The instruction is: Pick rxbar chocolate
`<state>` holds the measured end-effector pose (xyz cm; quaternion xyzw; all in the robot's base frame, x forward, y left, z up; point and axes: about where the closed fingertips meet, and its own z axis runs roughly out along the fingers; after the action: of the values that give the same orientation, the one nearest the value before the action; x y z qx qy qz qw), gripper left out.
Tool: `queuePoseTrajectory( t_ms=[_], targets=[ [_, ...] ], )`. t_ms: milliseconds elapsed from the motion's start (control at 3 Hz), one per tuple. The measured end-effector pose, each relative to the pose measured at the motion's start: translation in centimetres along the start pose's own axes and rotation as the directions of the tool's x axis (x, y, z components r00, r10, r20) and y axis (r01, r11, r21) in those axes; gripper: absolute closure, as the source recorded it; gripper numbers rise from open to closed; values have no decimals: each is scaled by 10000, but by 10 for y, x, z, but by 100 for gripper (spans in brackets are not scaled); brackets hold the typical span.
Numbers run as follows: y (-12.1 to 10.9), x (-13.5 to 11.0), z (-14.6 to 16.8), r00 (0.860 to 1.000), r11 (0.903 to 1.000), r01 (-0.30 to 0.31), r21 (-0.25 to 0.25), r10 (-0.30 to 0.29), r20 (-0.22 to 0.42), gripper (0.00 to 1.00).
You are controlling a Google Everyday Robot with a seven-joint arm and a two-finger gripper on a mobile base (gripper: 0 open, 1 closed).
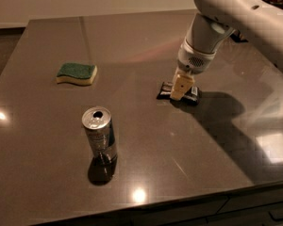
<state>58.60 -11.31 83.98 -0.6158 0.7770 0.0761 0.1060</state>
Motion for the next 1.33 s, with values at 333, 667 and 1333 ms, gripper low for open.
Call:
queuePoseTrajectory(
  t_ms=[333, 667, 1333],
  targets=[
    [1, -6, -4, 9999, 9999, 96, 46, -96, 52, 100],
    [3, -18, -21, 9991, 9993, 324, 171, -328, 267, 100],
    [12, -54, -73, 9885, 9927, 1114, 465, -1155, 977, 100]
  ],
)
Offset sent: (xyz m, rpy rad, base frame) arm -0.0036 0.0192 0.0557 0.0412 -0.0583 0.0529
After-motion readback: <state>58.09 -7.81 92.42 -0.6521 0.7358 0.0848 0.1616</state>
